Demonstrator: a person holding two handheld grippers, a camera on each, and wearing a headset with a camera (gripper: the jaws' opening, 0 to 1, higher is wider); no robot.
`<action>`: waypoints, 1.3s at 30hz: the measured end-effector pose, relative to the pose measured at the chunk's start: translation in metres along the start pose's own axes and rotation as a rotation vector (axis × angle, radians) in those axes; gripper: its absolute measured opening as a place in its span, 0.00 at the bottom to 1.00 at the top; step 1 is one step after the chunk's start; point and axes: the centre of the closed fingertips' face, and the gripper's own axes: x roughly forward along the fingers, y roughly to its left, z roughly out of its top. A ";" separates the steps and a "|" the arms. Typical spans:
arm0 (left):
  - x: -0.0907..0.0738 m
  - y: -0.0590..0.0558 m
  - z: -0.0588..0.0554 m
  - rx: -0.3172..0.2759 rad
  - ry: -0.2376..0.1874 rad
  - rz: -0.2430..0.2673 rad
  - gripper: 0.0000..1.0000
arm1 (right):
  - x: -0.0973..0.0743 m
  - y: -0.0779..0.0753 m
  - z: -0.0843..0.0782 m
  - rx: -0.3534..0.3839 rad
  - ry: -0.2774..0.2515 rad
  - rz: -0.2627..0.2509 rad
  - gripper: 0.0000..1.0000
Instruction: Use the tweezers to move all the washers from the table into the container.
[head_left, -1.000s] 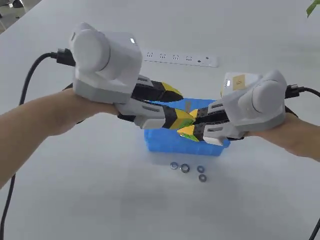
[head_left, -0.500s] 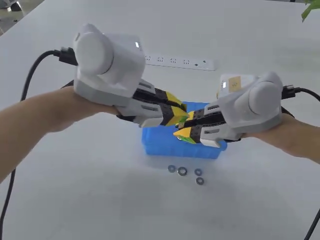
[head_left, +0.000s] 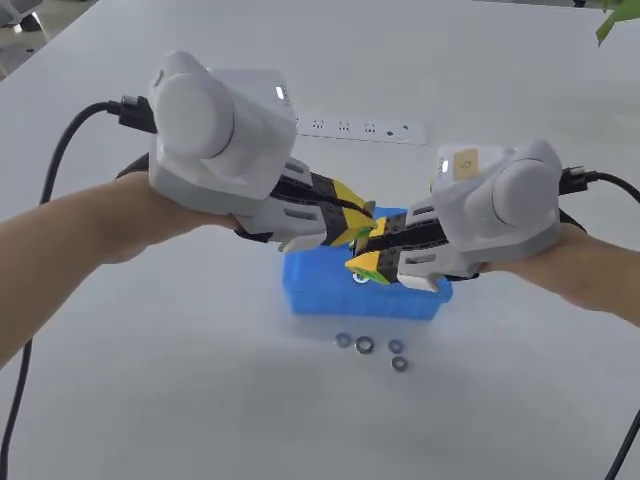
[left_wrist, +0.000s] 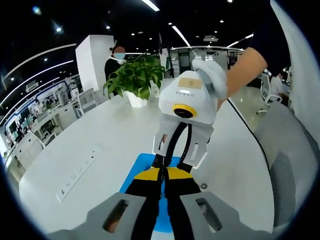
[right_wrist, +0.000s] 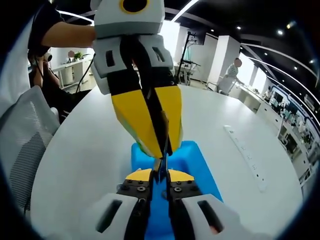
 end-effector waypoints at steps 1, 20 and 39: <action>0.000 0.000 0.001 0.003 0.000 0.001 0.06 | -0.001 -0.001 0.001 -0.006 0.001 -0.007 0.11; -0.016 0.003 0.013 0.018 -0.017 0.030 0.06 | -0.012 -0.003 0.000 0.038 0.033 -0.046 0.26; -0.034 -0.021 0.031 0.050 -0.034 0.023 0.06 | -0.062 0.006 0.000 0.112 -0.037 -0.148 0.38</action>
